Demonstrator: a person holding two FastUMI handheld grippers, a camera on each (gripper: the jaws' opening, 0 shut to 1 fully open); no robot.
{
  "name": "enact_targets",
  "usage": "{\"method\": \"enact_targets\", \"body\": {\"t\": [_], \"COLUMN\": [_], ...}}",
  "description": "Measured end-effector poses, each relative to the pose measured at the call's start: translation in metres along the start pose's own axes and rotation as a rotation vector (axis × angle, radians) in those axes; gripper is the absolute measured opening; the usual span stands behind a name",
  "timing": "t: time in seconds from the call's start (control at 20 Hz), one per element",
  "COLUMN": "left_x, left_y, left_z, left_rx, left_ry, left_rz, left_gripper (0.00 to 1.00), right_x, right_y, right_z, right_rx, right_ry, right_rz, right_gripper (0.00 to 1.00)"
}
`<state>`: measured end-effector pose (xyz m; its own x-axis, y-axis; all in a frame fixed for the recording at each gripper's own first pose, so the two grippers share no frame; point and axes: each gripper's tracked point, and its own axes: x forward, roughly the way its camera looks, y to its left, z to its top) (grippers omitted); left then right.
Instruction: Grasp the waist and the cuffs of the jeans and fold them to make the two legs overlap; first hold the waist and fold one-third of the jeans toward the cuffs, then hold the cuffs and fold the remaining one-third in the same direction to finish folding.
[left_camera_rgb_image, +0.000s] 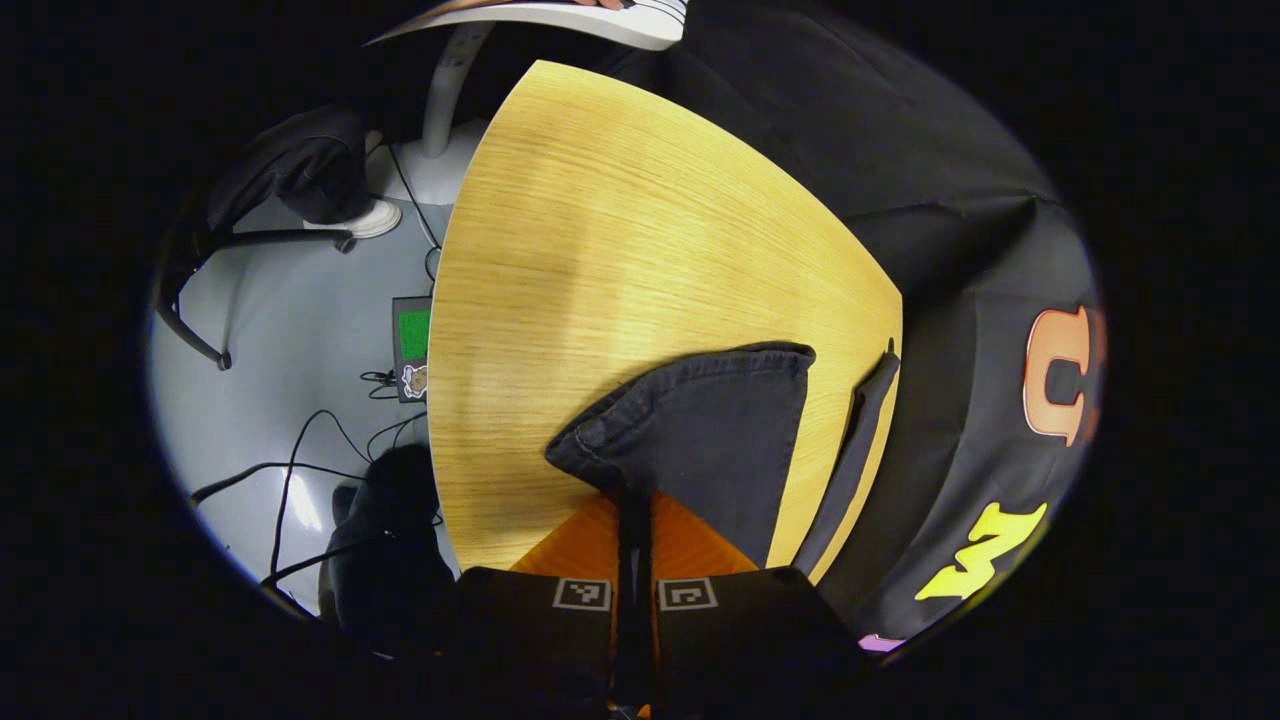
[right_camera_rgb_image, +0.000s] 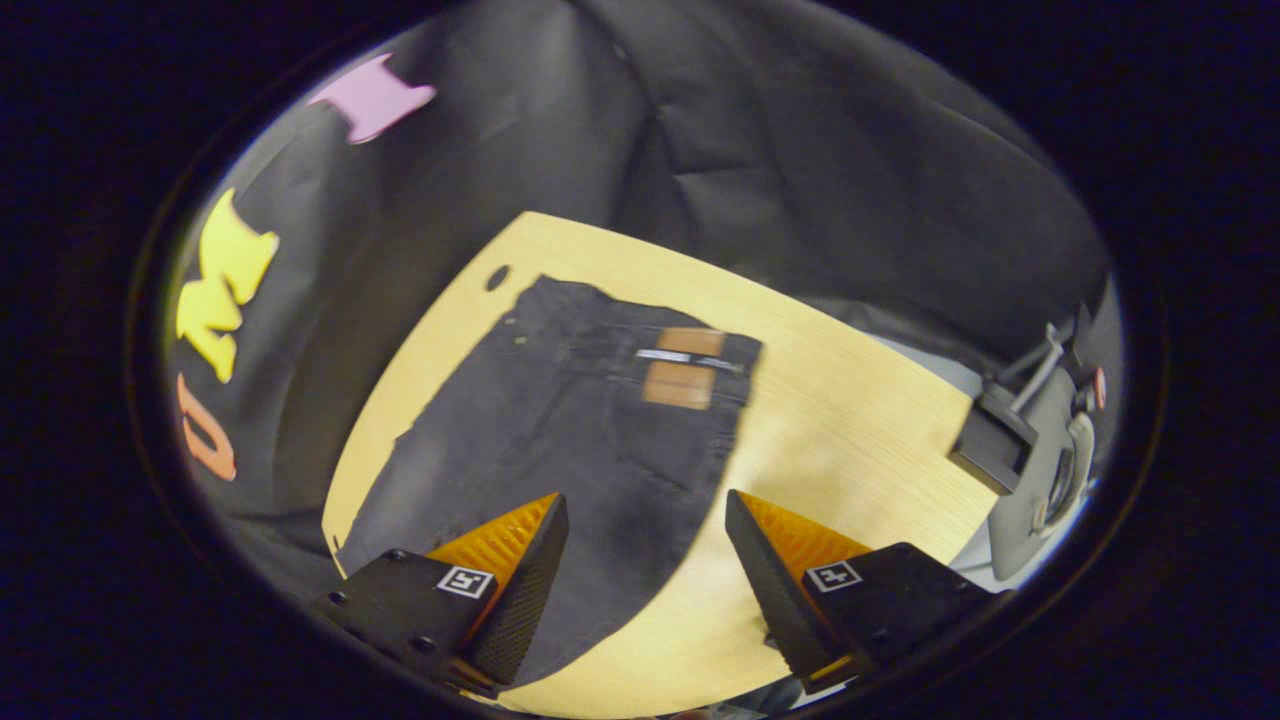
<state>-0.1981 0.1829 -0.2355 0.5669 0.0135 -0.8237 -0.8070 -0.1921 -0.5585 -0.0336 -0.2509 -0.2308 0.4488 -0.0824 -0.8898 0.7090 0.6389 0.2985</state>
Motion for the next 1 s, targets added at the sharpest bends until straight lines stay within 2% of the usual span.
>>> {"method": "enact_targets", "body": {"t": [0.1, 0.25, 0.3, 0.45, 0.55, 0.6, 0.7, 0.75, 0.8, 0.9, 1.0], "left_x": [0.001, 0.001, 0.001, 0.002, 0.002, 0.003, 0.004, 0.005, 0.004, 0.005, 0.001], "left_y": [0.0, 0.0, 0.0, 0.0, -0.001, -0.002, -0.005, -0.005, -0.006, -0.007, -0.019], "left_z": [0.0, 0.0, 0.0, 0.0, 0.001, 0.001, 0.002, 0.003, 0.003, 0.005, 0.008], "left_rx": [0.001, 0.001, -0.001, -0.022, -0.027, -0.031, -0.037, -0.035, -0.03, -0.04, -0.079], "left_ry": [0.0, 0.012, 0.016, 0.014, 0.011, 0.01, 0.009, 0.009, 0.011, 0.015, 0.023], "left_rz": [0.01, 0.024, 0.028, 0.035, 0.037, 0.036, 0.039, 0.043, 0.054, 0.072, 0.058], "left_gripper": [0.03, 0.03, 0.03, 0.03, 0.03, 0.03, 0.03, 0.03, 0.03, 0.04, 0.03], "right_x": [0.014, 0.033, 0.036, 0.04, 0.046, 0.046, 0.05, 0.051, 0.052, 0.049, 0.039], "right_y": [-0.011, -0.009, -0.008, 0.001, -0.009, -0.015, -0.013, -0.013, -0.011, -0.01, -0.003], "right_z": [-0.002, -0.017, -0.016, -0.015, -0.016, -0.024, -0.018, -0.021, -0.017, -0.017, -0.012], "right_rx": [0.041, 0.038, 0.033, 0.036, 0.01, -0.002, 0.026, 0.046, 0.062, 0.037, 0.042], "right_ry": [0.032, 0.111, 0.124, 0.119, 0.124, 0.148, 0.159, 0.182, 0.17, 0.156, 0.13], "right_rz": [-0.011, 0.007, 0.003, 0.042, -0.003, -0.024, 0.003, 0.012, 0.023, 0.038, 0.08], "right_gripper": [0.97, 0.97, 0.94, 0.9, 0.86, 0.62, 0.15, 0.19, 0.03, 0.03, 0.02]}}
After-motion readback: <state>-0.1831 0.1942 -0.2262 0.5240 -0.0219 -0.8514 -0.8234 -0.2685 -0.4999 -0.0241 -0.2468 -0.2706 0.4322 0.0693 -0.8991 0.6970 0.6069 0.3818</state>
